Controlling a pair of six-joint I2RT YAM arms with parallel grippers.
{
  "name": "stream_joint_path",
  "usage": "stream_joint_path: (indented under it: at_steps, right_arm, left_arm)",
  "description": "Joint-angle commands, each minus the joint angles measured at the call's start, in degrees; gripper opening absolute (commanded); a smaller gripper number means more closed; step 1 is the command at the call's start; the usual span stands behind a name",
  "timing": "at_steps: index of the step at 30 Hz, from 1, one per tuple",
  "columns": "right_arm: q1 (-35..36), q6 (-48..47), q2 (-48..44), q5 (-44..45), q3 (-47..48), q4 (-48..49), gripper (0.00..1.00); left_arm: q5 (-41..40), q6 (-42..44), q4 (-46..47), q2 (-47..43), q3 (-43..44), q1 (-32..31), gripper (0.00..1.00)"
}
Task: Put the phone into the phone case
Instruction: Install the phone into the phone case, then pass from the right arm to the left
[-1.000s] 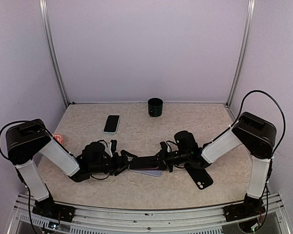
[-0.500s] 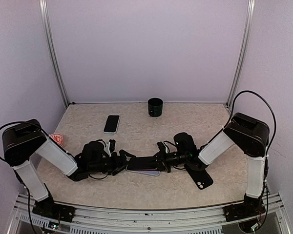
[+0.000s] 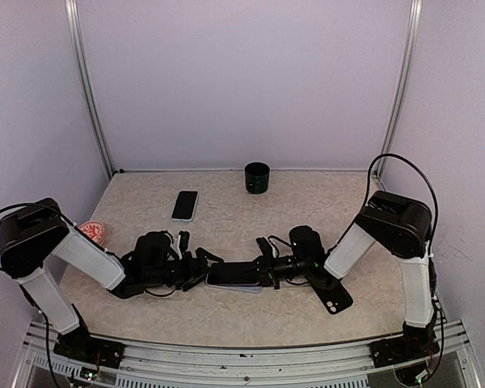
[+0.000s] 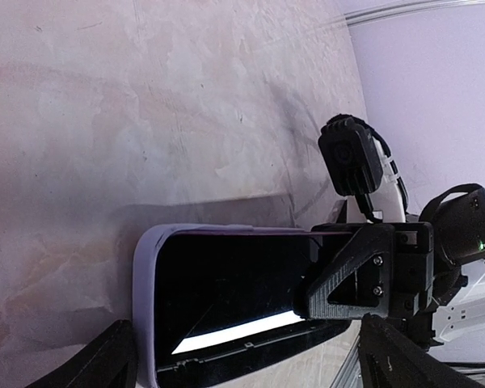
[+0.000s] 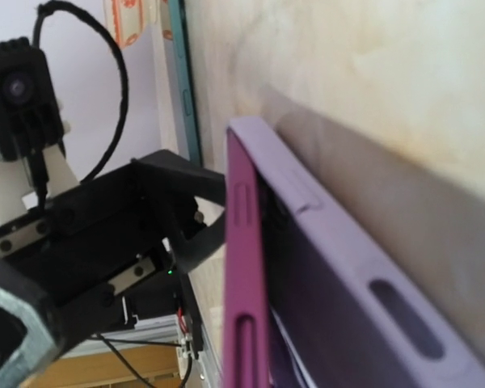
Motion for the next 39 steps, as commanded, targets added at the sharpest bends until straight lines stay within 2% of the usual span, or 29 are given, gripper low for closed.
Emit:
stream_joint_path:
  at_steps: [1, 9, 14, 26, 39]
  right_arm:
    - [0.7, 2.6, 2.5, -5.1, -2.0, 10.9, 0.00]
    - [0.3, 3.3, 1.9, -5.4, -2.8, 14.4, 0.00]
    - [0.3, 3.7, 0.6, -5.5, -2.5, 15.3, 0.00]
    - [0.3, 3.1, 0.8, -5.4, -1.4, 14.8, 0.00]
    - [0.3, 1.9, 2.0, -5.4, -0.6, 11.8, 0.00]
  left_arm:
    - [2.2, 0.1, 0.5, -1.9, 0.5, 0.6, 0.93]
    - [1.3, 1.6, -6.6, -4.5, 1.4, 2.4, 0.94]
    - [1.6, 1.6, -7.2, -4.0, 1.4, 2.6, 0.93]
    - [11.2, -0.8, 3.5, 2.6, 2.9, 0.8, 0.83]
    - [13.0, -1.1, 6.4, 3.8, 3.1, 0.2, 0.73]
